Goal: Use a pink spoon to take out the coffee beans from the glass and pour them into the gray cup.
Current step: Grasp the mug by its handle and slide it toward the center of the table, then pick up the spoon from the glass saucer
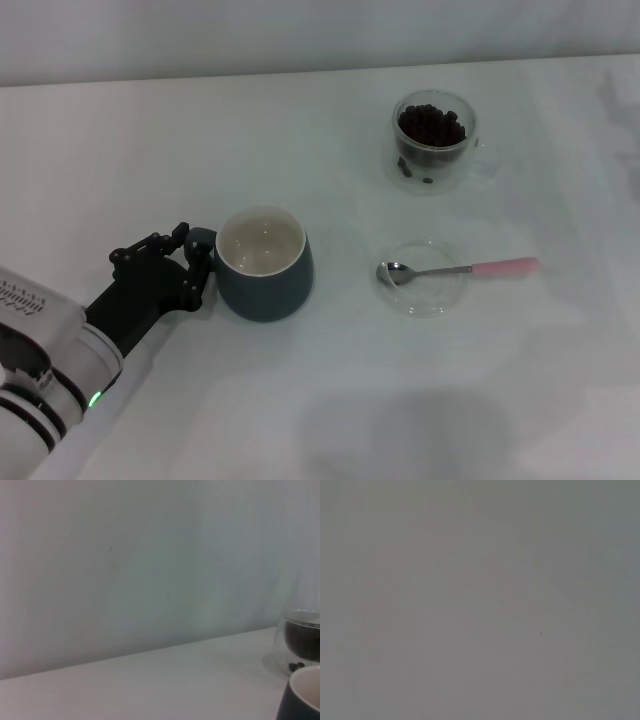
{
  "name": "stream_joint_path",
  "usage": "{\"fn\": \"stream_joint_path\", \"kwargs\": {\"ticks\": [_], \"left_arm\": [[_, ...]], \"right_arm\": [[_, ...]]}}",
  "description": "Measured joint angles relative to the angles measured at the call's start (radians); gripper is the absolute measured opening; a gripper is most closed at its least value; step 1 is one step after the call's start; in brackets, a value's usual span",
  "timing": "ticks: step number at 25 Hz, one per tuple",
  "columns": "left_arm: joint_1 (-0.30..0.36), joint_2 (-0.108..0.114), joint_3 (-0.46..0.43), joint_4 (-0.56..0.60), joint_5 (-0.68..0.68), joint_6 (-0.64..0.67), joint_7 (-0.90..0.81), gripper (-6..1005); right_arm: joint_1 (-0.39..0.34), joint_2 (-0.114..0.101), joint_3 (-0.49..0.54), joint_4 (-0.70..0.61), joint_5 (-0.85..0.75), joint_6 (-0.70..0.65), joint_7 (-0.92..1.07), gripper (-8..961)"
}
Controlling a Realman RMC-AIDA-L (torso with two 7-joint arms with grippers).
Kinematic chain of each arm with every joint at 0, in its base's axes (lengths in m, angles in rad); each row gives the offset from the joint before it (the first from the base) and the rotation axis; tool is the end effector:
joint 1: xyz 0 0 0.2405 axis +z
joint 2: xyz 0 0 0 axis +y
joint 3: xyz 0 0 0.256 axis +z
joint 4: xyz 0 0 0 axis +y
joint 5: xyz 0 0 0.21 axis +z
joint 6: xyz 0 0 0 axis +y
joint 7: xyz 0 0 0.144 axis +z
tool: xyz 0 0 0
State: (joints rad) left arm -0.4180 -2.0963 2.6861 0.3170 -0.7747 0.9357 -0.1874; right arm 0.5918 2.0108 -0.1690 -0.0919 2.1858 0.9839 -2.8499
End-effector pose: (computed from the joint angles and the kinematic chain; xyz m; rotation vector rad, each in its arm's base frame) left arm -0.2899 0.2907 -0.1176 -2.1336 -0.5986 -0.6156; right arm 0.3687 0.3835 0.0815 -1.2888 0.6542 0.6048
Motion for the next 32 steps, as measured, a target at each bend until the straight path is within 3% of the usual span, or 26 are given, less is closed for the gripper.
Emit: {"fn": "stream_joint_path", "kwargs": {"ticks": [2,7,16,22,26,29,32], "left_arm": [[0.002,0.000,0.000,0.001,0.000,0.000,0.000,206],[0.028,0.004,0.000,0.022,0.000,0.011,0.002,438],[0.103,0.007,0.001,0.044,0.017,0.042,0.006,684],[0.161,0.009,0.002,0.049,0.047,0.090,0.006,786],[0.225,0.012,0.008,0.043,0.054,0.189,0.006,784],[0.286,0.015,0.006,0.025,0.043,0.304,0.006,780],[0.319,0.015,0.000,0.001,0.009,0.390,0.006,775]], "right_arm": [[-0.002,-0.001,-0.004,0.000,0.000,0.005,0.001,843],[-0.003,-0.002,-0.010,0.000,0.000,0.010,0.001,842],[-0.004,-0.003,-0.011,0.000,0.000,0.021,0.001,844],[-0.005,-0.002,-0.012,0.000,0.000,0.021,0.001,843],[-0.011,-0.002,-0.012,0.000,0.000,0.021,0.012,842],[-0.061,-0.005,-0.070,-0.024,-0.001,0.022,0.190,842],[-0.136,-0.007,-0.193,-0.095,-0.001,0.023,0.415,842]]}}
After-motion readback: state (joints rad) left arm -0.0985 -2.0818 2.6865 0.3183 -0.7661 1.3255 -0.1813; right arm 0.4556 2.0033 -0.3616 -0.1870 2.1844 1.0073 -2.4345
